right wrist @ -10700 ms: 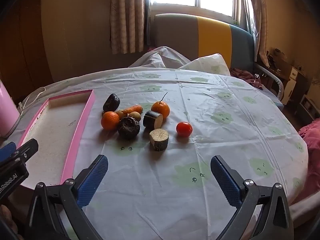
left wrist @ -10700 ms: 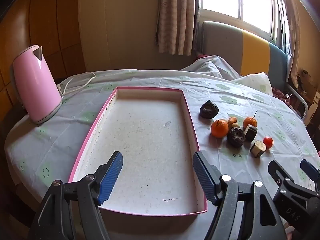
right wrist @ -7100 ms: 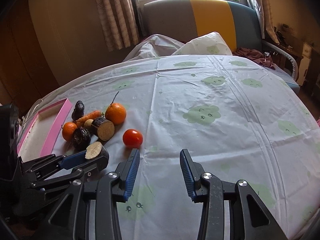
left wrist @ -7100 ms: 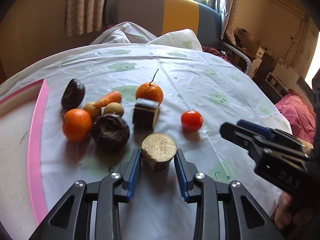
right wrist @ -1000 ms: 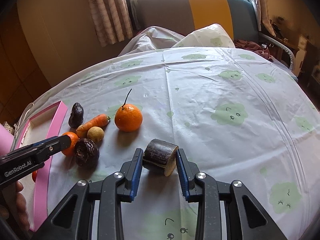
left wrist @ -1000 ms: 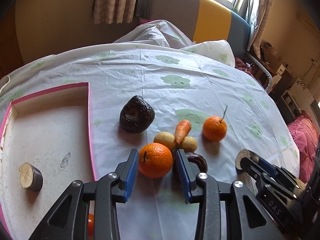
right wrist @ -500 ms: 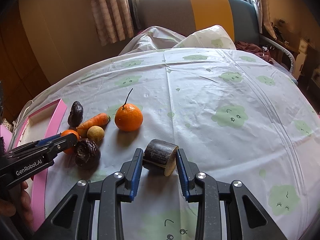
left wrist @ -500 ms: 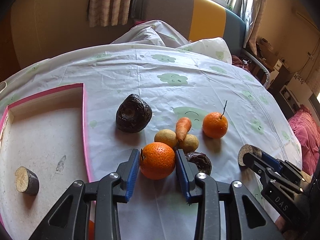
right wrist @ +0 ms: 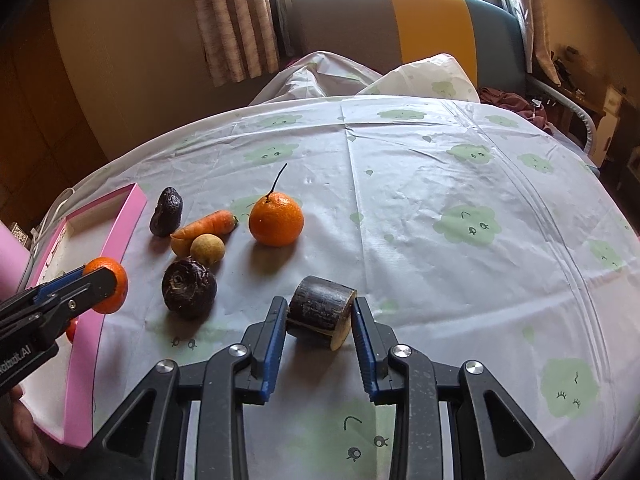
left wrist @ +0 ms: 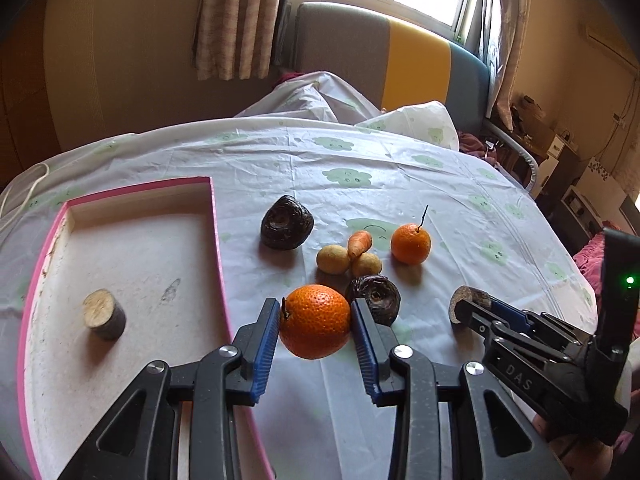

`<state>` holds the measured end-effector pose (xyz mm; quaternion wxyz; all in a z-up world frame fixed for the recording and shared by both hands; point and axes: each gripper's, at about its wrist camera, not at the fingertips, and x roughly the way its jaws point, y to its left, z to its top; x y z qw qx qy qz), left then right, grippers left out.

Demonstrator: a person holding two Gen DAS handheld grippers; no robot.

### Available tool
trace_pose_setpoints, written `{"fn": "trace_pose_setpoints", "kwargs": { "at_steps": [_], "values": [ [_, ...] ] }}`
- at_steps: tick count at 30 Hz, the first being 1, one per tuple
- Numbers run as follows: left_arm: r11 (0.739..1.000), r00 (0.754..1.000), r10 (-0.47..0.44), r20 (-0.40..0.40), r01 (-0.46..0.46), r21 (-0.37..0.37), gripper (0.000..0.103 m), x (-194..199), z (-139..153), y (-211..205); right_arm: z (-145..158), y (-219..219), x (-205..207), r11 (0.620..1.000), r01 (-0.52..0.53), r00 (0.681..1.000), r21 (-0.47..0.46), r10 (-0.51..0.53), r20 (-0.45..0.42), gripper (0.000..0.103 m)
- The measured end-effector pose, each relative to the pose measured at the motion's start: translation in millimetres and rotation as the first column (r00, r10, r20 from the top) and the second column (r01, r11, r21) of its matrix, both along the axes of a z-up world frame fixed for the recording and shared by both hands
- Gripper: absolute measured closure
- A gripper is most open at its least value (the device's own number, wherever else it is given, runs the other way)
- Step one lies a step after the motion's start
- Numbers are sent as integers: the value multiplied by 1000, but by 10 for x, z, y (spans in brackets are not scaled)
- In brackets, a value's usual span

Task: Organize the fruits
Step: 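Lower the mandarin and eggplant chunk into the pink tray and open both grippers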

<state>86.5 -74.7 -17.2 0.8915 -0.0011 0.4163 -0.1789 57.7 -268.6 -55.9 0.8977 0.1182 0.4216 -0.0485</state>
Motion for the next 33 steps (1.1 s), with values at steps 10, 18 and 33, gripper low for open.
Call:
{"fn": "trace_pose_setpoints", "kwargs": {
  "at_steps": [10,18,33],
  "values": [
    [997,997,71,25,-70,-20,66,-223,125,381,27,138,-69,999,-34,999,1,34,1,71],
    [986,986,164,25,-163,-29,66,-246,95,809,156,399,-86,994,-109,994,4,109,29,71],
    [944,945,328,2,-328,-27,66,-211,-25,1549,450,1299,-52,917,-386,921,104,376,106,71]
  ]
}}
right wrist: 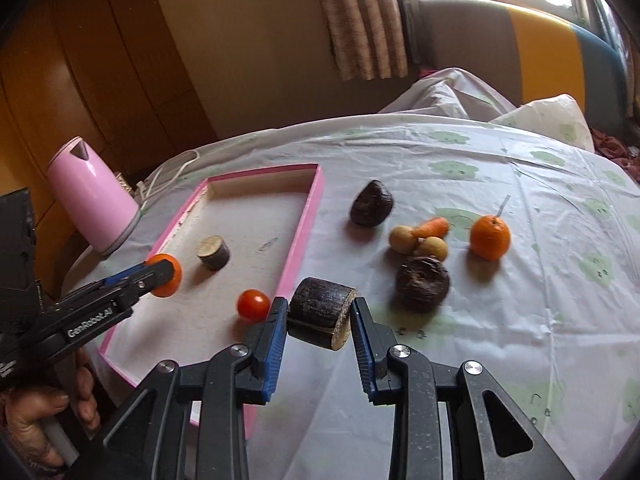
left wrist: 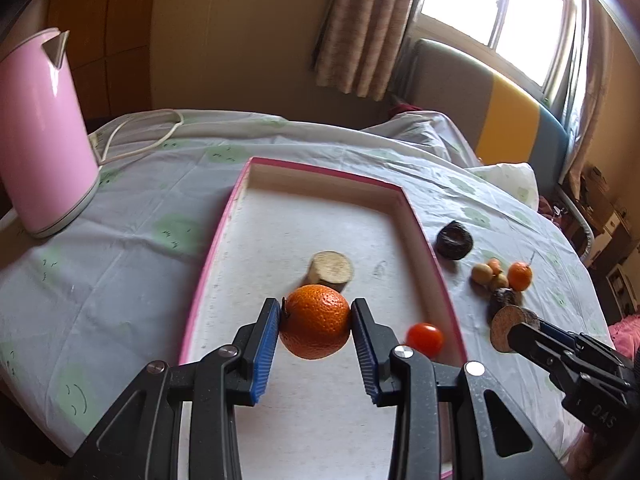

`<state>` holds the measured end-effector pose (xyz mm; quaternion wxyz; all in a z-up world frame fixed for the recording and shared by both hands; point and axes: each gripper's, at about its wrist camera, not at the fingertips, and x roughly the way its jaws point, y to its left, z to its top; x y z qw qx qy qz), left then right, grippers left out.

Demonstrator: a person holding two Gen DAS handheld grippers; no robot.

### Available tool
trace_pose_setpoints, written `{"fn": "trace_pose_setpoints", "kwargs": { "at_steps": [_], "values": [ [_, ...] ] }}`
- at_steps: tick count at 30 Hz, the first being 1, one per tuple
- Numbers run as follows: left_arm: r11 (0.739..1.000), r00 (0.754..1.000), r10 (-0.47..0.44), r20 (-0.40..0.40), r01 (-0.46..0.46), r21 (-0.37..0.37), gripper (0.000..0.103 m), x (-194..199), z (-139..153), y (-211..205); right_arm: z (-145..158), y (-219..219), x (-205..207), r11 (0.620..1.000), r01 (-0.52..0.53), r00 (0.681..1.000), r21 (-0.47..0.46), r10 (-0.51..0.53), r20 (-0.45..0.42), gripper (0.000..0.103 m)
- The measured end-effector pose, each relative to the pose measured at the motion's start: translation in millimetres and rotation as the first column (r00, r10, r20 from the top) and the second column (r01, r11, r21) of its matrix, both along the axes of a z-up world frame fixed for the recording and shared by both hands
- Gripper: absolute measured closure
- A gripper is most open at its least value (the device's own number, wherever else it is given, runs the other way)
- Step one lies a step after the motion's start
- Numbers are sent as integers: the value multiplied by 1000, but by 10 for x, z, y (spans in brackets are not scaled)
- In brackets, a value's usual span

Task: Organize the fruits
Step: 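Lower the mandarin and eggplant chunk into the pink tray and open both grippers, then move the left gripper to the dark round fruit and close on it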

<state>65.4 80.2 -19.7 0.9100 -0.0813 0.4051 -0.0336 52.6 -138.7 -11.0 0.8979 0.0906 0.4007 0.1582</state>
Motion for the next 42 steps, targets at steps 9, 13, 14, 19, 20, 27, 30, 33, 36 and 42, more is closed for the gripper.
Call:
{"fn": "trace_pose_setpoints", "kwargs": {
  "at_steps": [9,13,14,19,20,27,30,33,36,42],
  "values": [
    [998,998,57,-11,-57,24,65,-10,-22,130,-2,518,146,992,-126,992,10,126,-23,71],
    [998,998,67,-10,-67,20,65,-47,-20,143,-66,640,169,990,-144,989,7,144,-39,70],
    [997,998,68,-10,-68,20,65,-54,-19,142,-76,656,161,990,-144,989,8,144,-39,70],
    [998,998,58,-8,-58,17,65,-101,-9,107,-76,687,104,989,-146,989,-1,146,-31,69],
    [998,999,54,-5,-54,16,65,-109,-4,97,-78,680,94,989,-145,989,0,145,-31,68],
    [1000,1000,29,6,-29,8,65,-164,23,2,-79,493,-43,997,-77,997,-6,76,-17,53],
    [1000,1000,13,7,-13,5,66,-179,24,-51,-85,313,-107,1000,-8,1000,-2,8,-14,45],
    [1000,1000,-9,9,9,14,66,-194,22,-132,-123,117,-139,998,62,998,-1,-62,-23,42],
    [999,999,-32,9,32,18,66,-211,20,-209,-187,-74,-150,993,121,992,-7,-121,-41,42],
    [996,996,-86,12,85,15,66,-227,30,-367,-297,-370,-174,979,203,977,-19,-204,-68,42]
  ]
}}
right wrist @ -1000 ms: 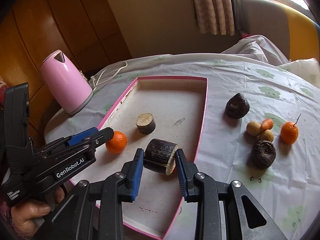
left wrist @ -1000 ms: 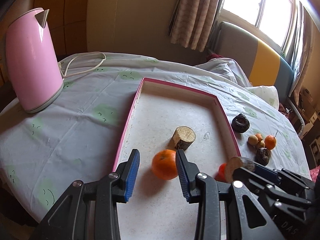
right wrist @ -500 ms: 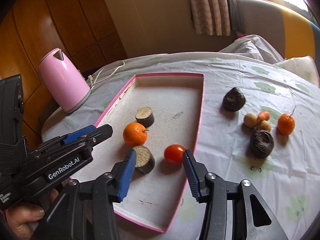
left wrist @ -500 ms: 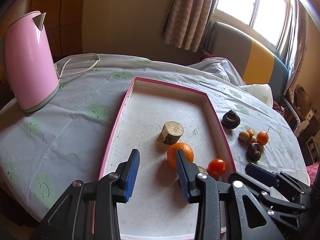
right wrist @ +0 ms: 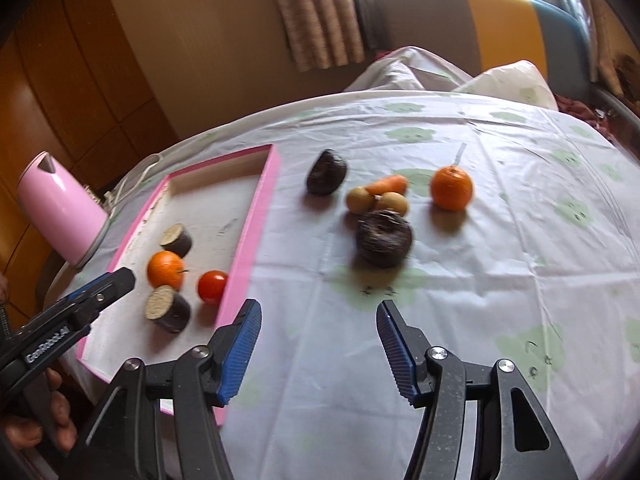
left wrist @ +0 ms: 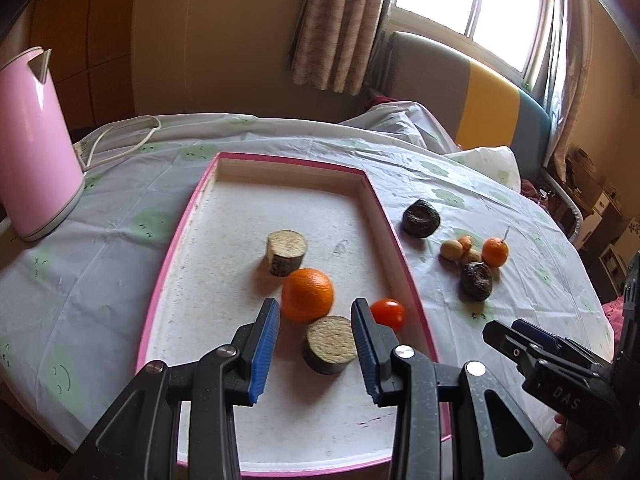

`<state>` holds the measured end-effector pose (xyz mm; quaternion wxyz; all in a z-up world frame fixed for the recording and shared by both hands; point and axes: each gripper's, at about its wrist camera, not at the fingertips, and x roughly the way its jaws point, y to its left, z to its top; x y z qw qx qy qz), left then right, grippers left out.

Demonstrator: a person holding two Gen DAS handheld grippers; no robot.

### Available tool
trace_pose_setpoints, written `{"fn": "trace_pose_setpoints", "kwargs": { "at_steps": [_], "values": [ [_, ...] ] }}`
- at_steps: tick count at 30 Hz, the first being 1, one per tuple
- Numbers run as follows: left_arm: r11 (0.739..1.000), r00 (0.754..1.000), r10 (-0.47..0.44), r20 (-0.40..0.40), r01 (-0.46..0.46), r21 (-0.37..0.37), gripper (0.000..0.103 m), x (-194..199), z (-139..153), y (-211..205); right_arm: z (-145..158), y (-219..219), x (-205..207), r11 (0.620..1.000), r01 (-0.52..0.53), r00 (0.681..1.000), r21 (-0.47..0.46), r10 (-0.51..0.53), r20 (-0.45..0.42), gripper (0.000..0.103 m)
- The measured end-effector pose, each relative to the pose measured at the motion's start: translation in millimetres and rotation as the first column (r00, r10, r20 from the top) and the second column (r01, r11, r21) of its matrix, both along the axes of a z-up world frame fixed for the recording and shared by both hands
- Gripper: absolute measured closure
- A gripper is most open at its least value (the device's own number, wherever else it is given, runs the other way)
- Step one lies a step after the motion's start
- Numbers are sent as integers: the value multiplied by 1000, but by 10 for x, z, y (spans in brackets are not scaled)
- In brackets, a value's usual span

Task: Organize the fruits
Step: 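Move the left gripper to the dark round fruit and close on it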

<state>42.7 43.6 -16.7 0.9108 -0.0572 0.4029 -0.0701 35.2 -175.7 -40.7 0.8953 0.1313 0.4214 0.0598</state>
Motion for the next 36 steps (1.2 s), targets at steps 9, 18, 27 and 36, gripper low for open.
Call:
{"fn": "trace_pose_setpoints", "kwargs": {
  "at_steps": [9,18,27,36],
  "values": [
    [999,999,-53,-6,53,-1,66,-5,-1,-207,-54,-273,5,998,67,998,-13,-67,-7,43],
    [982,982,-189,12,189,-3,66,42,56,-596,-85,-529,-6,988,151,988,-39,-152,-23,44],
    [941,939,-340,-56,339,-20,64,277,-67,-1264,-113,-837,-7,967,243,969,-74,-246,-39,44],
    [936,929,-350,-120,350,-24,52,555,-273,-1652,-181,-997,-38,960,267,961,-85,-272,-46,44]
  ]
}}
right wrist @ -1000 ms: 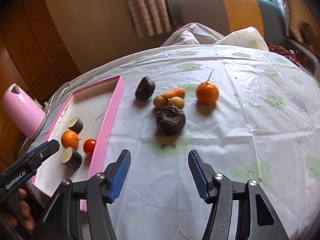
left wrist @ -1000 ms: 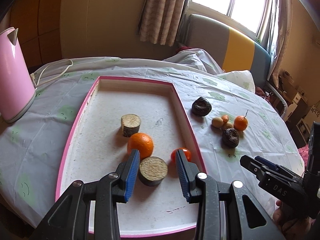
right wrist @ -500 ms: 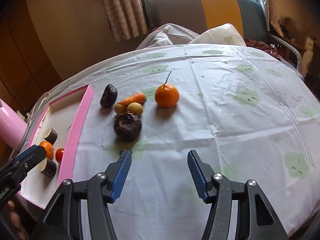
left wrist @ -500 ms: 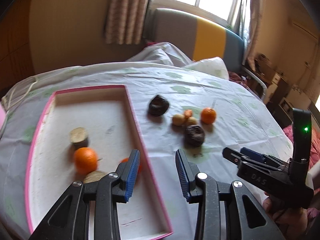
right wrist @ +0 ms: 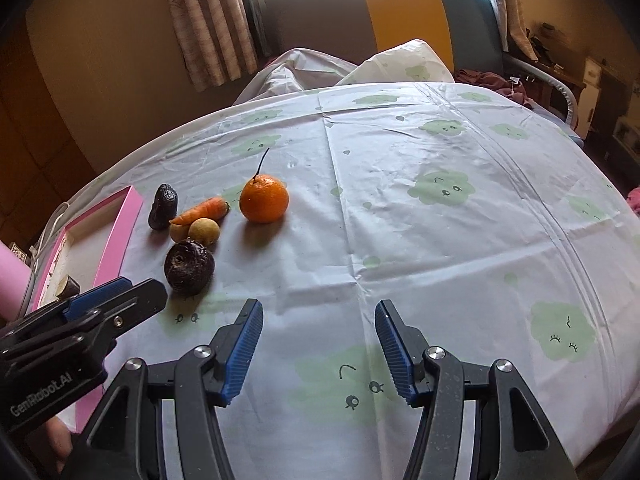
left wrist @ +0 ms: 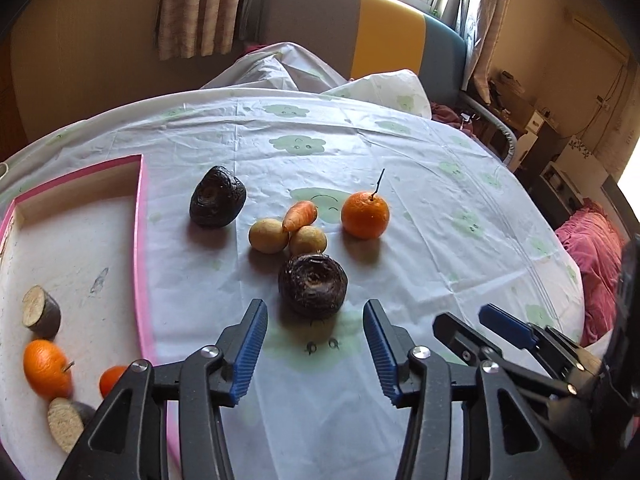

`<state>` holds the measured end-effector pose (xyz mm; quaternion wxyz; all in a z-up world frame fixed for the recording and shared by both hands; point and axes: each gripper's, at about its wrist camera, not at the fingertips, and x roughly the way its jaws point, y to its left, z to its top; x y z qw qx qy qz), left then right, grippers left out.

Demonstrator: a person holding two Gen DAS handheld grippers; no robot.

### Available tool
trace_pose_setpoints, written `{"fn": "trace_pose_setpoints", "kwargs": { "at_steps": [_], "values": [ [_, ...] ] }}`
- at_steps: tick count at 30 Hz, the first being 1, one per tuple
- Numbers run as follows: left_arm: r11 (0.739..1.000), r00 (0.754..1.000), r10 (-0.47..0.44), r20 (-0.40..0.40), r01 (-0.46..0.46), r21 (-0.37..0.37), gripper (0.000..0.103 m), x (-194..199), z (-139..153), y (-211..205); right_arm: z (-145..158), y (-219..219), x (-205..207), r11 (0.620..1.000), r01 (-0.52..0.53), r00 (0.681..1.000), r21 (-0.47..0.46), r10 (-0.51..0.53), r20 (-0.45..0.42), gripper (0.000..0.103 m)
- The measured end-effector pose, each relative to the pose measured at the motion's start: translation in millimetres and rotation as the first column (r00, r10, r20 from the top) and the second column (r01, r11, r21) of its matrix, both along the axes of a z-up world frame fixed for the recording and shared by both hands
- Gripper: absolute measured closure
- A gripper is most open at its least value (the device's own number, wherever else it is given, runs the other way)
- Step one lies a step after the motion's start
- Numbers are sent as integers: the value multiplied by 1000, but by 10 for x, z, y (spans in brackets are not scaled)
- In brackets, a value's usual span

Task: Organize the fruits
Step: 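Move the left gripper to the dark round fruit and close on it, then lift the dark round fruit with the left gripper while the right gripper grasps a yellow potato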

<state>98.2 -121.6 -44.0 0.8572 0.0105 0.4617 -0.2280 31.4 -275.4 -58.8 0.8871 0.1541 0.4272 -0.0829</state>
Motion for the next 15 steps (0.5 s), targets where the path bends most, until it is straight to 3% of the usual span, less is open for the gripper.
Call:
{"fn": "trace_pose_setpoints", "kwargs": {
  "at_steps": [11,15],
  "values": [
    [996,999,43,-5,-42,77,53,230,-206,-228,-77,-171,-17,1000,23,1000,19,-23,-14,44],
    [997,1000,24,17,-26,74,58,137,-223,-197,-83,-204,-27,999,26,1000,28,-26,-8,44]
  ]
}}
